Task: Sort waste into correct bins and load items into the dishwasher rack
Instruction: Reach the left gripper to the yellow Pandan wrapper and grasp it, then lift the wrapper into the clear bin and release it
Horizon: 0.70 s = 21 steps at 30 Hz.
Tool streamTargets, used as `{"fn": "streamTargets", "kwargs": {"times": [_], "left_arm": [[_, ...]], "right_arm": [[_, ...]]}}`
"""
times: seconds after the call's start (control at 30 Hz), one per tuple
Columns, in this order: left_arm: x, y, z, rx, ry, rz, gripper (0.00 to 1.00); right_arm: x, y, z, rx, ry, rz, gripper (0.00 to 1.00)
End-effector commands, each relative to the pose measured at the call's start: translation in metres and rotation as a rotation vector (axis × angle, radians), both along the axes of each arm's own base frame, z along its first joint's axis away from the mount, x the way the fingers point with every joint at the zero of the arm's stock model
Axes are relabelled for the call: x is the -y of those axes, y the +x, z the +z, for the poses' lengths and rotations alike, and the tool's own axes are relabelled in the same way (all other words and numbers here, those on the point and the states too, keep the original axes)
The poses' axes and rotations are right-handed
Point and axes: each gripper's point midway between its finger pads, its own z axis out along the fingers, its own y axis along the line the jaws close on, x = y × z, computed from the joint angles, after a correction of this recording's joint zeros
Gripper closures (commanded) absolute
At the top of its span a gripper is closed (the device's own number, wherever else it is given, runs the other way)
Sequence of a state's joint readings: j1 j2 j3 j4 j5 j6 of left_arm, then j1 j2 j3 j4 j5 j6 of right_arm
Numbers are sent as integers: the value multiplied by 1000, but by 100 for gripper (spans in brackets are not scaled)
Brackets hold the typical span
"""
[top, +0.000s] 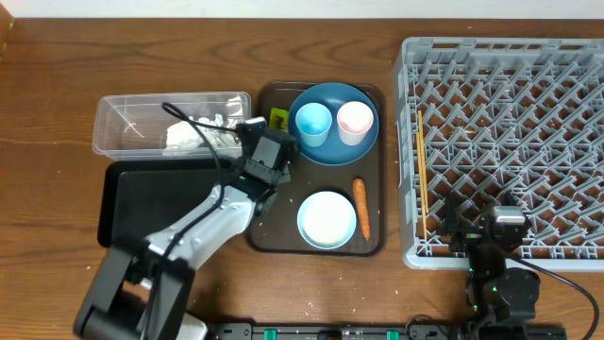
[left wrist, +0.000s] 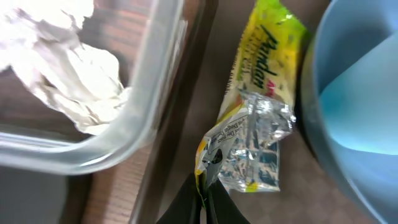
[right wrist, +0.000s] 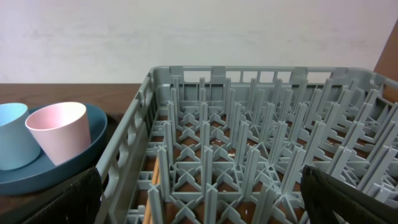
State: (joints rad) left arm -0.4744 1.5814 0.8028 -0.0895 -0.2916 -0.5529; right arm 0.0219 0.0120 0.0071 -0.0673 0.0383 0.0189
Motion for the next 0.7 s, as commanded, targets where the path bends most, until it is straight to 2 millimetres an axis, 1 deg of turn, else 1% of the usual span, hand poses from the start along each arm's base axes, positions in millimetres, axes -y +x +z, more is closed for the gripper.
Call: {"fn": "streamTargets", "kwargs": {"times": [0.0, 0.2, 0.3, 0.47, 0.57, 0.67], "left_arm": [[-2, -1, 23, 47, -8, 5, 94], [-7, -10, 48, 75, -17, -1, 94], [-8, -12, 61, 101, -6, -27, 94], [-11, -14, 80, 146, -21, -22, 94], [-24, -14, 94, 195, 12, 28, 94], [-45, -12, 110, 263, 38, 148, 94]], "right_arm": [[1, 0, -1, 0, 13, -7, 1], [1, 0, -1, 0, 13, -7, 1], [1, 0, -1, 0, 13, -7, 1], [1, 0, -1, 0, 13, -7, 1], [1, 0, -1, 0, 13, -7, 1], [1, 0, -1, 0, 13, -7, 1]]}}
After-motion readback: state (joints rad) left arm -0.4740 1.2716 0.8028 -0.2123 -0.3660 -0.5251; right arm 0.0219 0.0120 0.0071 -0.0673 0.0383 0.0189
